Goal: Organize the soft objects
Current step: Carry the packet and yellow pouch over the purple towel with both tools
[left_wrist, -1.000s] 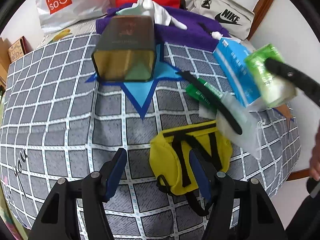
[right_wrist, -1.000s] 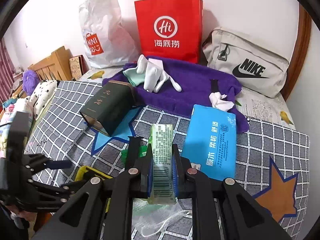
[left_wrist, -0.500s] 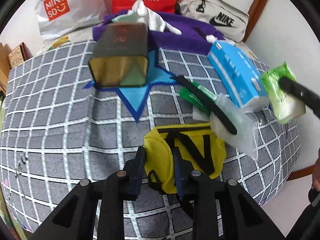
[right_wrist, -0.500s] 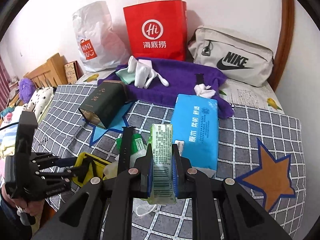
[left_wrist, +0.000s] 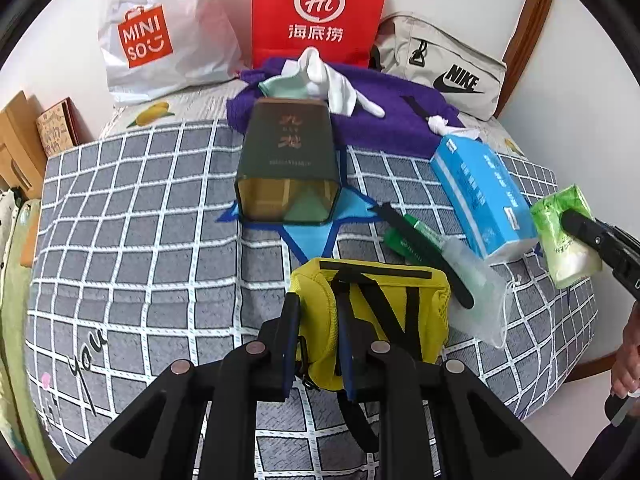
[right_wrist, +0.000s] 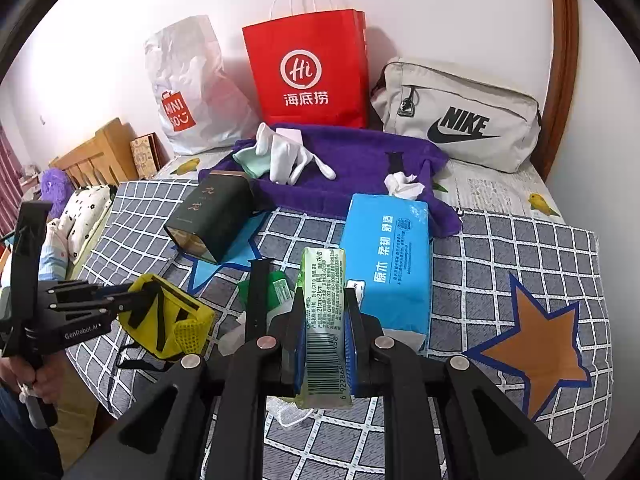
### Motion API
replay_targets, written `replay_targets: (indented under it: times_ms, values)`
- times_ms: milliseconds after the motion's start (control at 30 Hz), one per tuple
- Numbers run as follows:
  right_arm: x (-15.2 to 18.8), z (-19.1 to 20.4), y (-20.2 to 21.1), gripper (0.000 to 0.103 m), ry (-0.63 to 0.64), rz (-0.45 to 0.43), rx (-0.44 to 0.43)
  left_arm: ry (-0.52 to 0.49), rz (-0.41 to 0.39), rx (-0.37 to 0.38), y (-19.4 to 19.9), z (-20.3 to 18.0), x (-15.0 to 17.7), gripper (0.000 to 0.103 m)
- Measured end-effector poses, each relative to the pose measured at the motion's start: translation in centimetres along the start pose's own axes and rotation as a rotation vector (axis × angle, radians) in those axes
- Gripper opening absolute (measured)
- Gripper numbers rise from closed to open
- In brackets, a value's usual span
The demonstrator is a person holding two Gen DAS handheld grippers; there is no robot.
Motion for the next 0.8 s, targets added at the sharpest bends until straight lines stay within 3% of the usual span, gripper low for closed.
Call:
replay_targets:
  times_ms: [800]
  values:
    - [-4.3, -0.9, 0.2, 0.016, -0.003, -0.011, -0.01, -0.007, -0.082, 0.004, 3.9, 0.0, -7.4, 0.017]
Point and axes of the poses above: each gripper's, at about its wrist camera, not at the fingertips, and y roughly against the way its jaws point, z to its left, x to its underside, the point moved 7 cm from there along -y, roughly the way its jaws point, and after that the axes turned 13 degrees about z, right-handed, at the moved point
